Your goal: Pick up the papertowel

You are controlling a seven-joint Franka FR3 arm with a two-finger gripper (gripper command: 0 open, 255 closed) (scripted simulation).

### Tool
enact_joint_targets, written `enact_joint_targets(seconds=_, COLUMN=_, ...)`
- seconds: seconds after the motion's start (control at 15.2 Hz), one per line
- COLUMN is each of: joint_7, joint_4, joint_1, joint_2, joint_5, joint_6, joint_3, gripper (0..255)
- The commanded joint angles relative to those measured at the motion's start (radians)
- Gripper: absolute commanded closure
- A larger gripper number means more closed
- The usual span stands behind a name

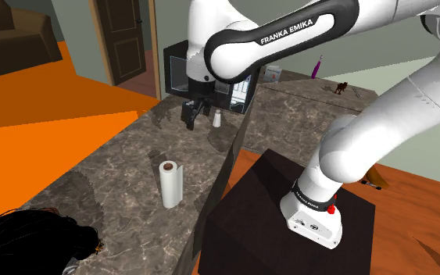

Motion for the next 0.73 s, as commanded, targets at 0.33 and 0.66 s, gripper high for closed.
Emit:
enact_joint_targets(seconds=0.33, joint_7=0.131, joint_4=0.052, joint_1=0.012, joint_2=0.238, joint_5=-0.050, joint_6=0.165, joint_3=0.096, gripper=0)
enact_joint_targets(seconds=0.66, joint_7=0.254, joint_4=0.125, joint_1=0.028, joint_2=0.431, joint_5=-0.146, joint_6=0.257, joint_3=0.142, gripper=0)
